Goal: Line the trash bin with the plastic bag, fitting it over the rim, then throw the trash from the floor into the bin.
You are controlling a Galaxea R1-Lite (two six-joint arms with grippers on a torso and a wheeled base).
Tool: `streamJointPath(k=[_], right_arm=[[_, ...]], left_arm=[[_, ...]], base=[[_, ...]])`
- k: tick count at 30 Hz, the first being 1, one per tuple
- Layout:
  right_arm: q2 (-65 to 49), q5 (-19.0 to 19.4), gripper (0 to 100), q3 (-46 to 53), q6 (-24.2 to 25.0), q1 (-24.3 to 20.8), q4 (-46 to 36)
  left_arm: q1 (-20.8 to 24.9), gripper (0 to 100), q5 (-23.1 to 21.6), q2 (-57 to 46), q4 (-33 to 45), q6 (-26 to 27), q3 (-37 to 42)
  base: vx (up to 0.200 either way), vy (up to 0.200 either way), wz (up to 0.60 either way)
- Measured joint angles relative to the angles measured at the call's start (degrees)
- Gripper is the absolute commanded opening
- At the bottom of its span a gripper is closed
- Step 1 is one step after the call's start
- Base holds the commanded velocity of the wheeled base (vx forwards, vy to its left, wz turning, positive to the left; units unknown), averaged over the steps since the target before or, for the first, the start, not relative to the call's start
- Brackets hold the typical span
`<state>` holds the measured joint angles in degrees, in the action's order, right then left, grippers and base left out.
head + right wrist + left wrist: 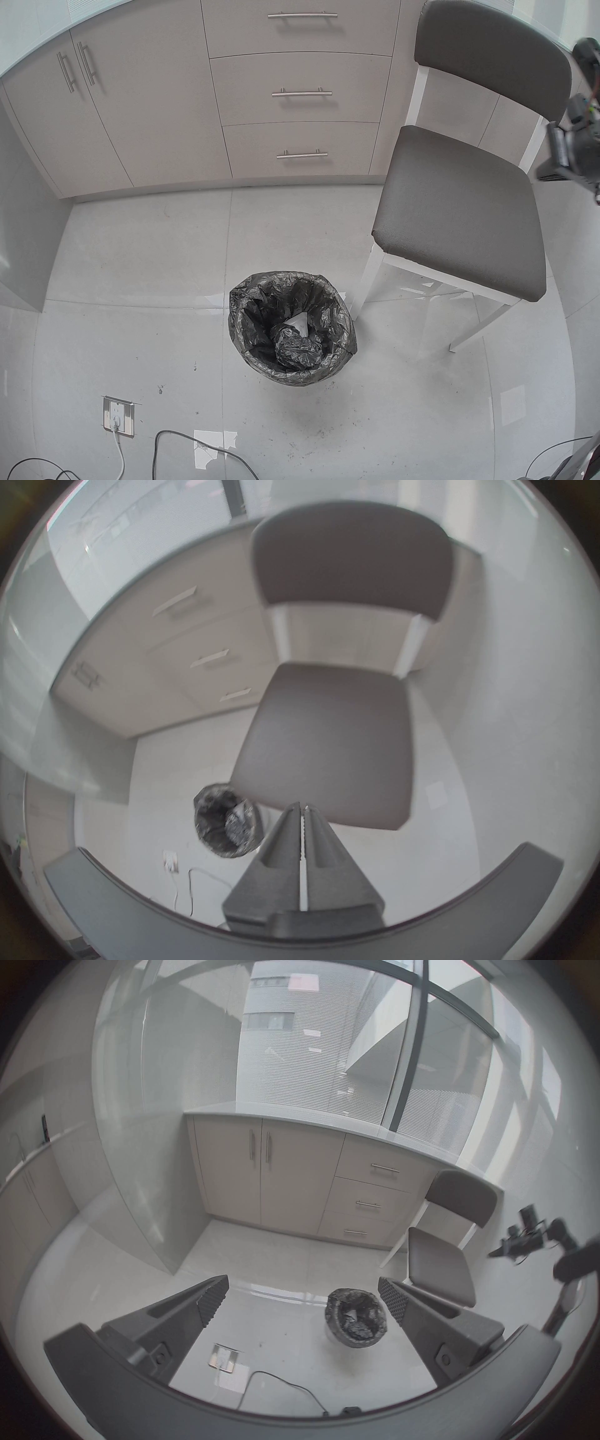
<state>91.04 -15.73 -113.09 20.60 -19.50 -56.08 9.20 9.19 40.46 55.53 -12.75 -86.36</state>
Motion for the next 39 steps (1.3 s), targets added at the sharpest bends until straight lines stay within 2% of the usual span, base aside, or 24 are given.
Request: streamJointPath(k=[8, 16, 30, 37, 39], right_arm=[[-21.9, -0.1, 0, 6.3, -9.6, 11.8, -1.1], [-43.1, 0.6, 0, 13.5, -16.9, 19.9, -1.3], [-75.0, 6.0, 0, 36.9, -21.8, 21.2, 1.0], [-85.6, 7.8, 0, 50.4, -25.6, 20.0, 6.4], [-86.7, 8.0, 0, 52.6, -25.1, 19.8, 7.1]], left_arm=[[-2.0, 100, 1.0, -9.6, -0.1, 7.3, 6.6], [-5.1, 100, 1.2, -18.6, 0.0, 10.1, 11.7], [-6.8, 100, 1.1, -31.9, -0.1, 11.3, 24.1], [-6.8, 100, 1.1, -34.9, 0.1, 11.0, 28.8], [-6.8, 100, 1.2, -35.2, 0.1, 10.9, 29.9]], base=[[0.000, 0.000, 0.00], [0.000, 0.000, 0.00], [0.000, 0.000, 0.00], [0.000, 0.000, 0.00], [0.000, 0.000, 0.00]])
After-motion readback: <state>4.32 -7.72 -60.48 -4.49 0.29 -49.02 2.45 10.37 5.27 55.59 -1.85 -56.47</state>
